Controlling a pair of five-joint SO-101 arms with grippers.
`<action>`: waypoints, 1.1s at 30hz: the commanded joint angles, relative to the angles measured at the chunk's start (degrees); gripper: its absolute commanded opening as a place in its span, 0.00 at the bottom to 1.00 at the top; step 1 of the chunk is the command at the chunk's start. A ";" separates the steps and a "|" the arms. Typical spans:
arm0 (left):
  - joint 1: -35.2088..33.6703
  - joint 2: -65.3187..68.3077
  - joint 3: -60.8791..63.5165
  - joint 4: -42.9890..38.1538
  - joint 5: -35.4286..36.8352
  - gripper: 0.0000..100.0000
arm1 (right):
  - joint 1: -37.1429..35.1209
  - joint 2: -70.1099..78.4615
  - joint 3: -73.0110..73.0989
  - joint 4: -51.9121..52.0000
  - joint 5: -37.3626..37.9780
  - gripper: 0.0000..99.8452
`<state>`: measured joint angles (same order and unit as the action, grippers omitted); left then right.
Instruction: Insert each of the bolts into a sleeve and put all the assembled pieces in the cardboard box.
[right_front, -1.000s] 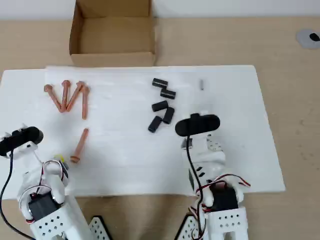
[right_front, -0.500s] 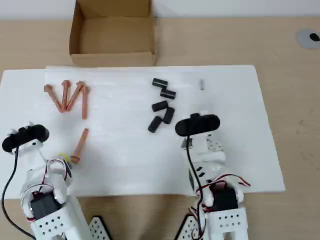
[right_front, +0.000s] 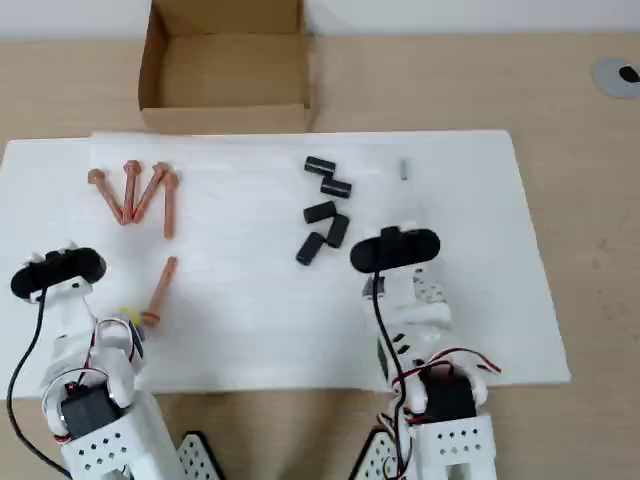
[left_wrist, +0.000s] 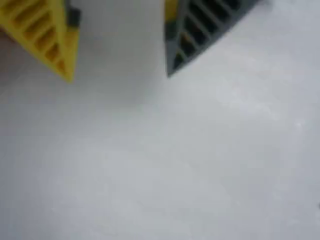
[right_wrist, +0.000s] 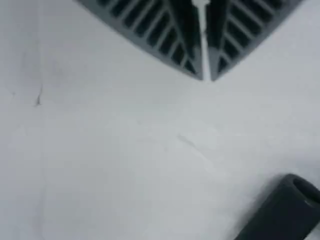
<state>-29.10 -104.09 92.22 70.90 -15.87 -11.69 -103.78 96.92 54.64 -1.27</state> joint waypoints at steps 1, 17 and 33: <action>0.53 -0.31 -0.26 -0.44 -2.29 0.14 | 0.31 -2.24 0.04 0.26 0.26 0.01; 0.44 -0.31 -1.76 -0.62 2.55 0.13 | 0.31 -2.24 0.04 0.26 0.26 0.01; 0.44 0.04 -21.27 -0.26 2.46 0.00 | 0.31 -2.59 -1.63 0.26 0.18 0.01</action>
<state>-29.10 -104.09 76.92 70.90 -13.67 -11.69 -103.78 96.92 54.64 -1.27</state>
